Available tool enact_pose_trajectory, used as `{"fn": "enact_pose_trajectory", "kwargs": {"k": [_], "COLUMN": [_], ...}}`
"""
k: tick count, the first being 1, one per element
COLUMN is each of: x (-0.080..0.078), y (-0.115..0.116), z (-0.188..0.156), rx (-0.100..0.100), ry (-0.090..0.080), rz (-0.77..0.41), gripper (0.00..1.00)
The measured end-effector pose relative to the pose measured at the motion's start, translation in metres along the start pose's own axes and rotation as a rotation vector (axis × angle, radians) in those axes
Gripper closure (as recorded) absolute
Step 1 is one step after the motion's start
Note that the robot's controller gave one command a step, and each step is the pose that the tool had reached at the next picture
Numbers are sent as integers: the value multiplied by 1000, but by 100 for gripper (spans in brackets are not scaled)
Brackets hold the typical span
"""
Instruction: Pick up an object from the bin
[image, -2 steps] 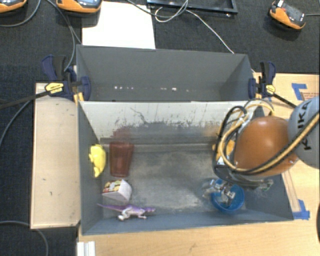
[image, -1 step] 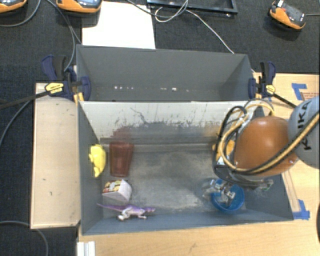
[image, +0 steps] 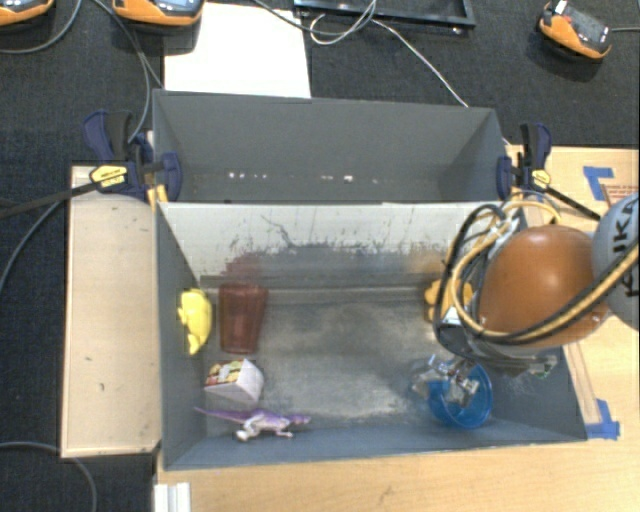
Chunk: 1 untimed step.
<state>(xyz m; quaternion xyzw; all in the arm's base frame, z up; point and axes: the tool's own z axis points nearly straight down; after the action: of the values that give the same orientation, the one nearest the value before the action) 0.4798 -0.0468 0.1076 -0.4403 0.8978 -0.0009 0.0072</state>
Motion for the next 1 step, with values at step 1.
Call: {"fn": "enact_pose_trajectory", "kwargs": {"k": [1], "x": [1], "y": [-2], "z": [-14], "rx": [4], "ry": [-2], "rz": [0], "gripper": [100]}}
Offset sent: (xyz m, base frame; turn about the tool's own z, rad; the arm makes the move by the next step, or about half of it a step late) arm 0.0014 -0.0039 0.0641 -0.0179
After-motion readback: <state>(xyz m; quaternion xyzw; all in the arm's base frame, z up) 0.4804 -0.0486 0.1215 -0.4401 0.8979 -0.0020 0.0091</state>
